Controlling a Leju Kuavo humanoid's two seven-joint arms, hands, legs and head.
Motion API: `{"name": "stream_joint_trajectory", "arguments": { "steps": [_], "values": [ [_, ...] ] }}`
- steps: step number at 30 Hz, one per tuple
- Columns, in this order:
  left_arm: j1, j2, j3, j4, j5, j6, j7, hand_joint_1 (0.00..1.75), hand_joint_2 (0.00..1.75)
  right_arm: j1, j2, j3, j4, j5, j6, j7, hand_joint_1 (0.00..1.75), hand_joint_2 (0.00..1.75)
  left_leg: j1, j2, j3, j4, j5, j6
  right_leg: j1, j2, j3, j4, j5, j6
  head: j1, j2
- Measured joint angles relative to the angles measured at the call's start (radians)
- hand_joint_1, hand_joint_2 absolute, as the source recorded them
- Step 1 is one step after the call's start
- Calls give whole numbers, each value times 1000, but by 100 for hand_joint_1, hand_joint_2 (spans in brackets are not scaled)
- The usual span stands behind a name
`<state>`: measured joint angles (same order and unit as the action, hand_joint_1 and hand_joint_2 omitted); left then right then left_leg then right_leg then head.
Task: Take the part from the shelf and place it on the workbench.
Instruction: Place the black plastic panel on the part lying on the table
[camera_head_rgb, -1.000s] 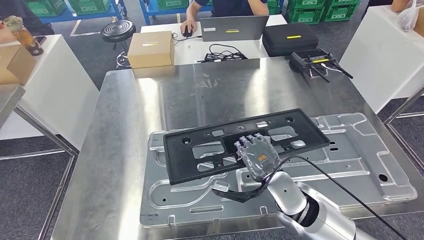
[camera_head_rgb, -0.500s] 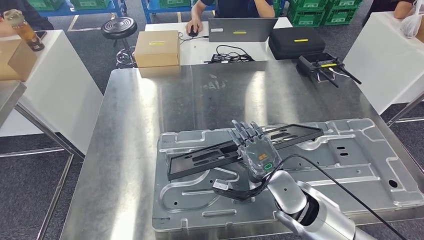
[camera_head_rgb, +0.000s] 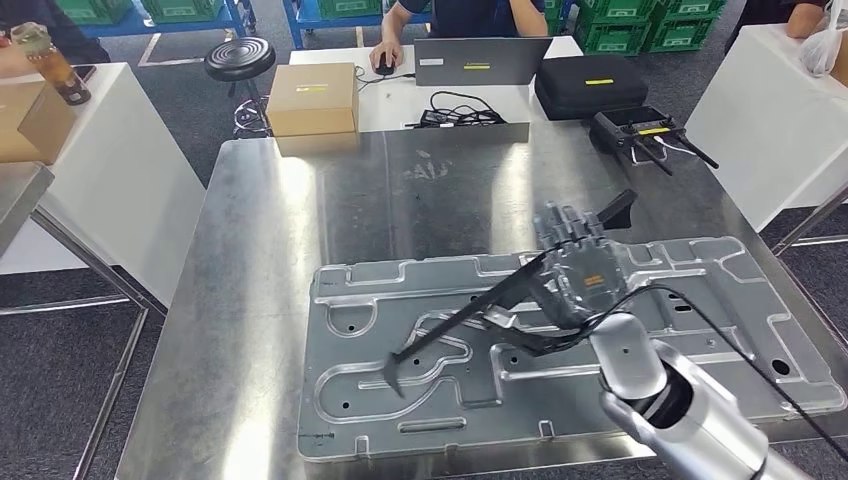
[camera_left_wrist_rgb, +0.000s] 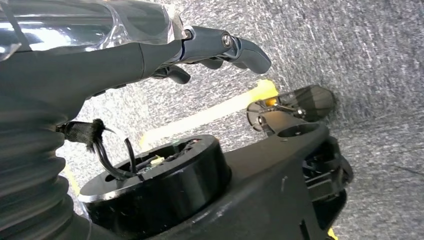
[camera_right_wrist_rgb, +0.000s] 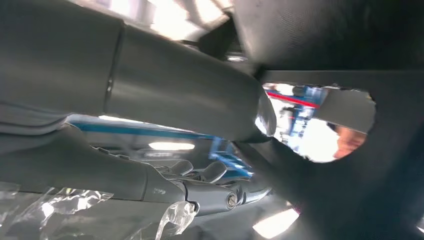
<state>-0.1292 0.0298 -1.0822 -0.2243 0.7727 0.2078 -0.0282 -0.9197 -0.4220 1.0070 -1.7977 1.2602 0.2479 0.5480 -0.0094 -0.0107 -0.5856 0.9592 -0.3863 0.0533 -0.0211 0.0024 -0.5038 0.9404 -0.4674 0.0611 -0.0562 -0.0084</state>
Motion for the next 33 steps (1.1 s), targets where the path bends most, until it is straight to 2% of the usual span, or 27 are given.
{"name": "stream_joint_trajectory", "arguments": {
  "steps": [5, 23, 27, 33],
  "values": [
    [-3, 1, 0, 0, -2, -3, 10, 0, 175, 24, -22, -26, -9, -9, 4, -16, 0, 0, 0, 4, 0, -1, 0, 0, 1, 3, 0, 0, 0, 0, 0, 0],
    [-5, 1, 0, 0, -2, -5, 9, 0, 175, 62, 4, -5, -9, -37, 10, -46, 0, 0, 3, 3, 0, -1, 0, -1, 3, 1, 0, 0, 0, 0, 0, 0],
    [-5, 1, 0, 0, -2, -4, 14, 0, 0, 66, 7, -4, -9, -39, 7, -46, 0, 0, 3, 3, 0, -1, 0, -1, 3, 1, 0, 0, 0, 0, 0, 0],
    [-7, 0, 0, 0, -3, -14, -19, 0, 0, 72, 20, 8, -10, -26, -1, -54, 0, 0, 3, 3, 0, -1, 0, -1, 3, 1, 0, 0, 0, 0, 0, 0]
  ]
}}
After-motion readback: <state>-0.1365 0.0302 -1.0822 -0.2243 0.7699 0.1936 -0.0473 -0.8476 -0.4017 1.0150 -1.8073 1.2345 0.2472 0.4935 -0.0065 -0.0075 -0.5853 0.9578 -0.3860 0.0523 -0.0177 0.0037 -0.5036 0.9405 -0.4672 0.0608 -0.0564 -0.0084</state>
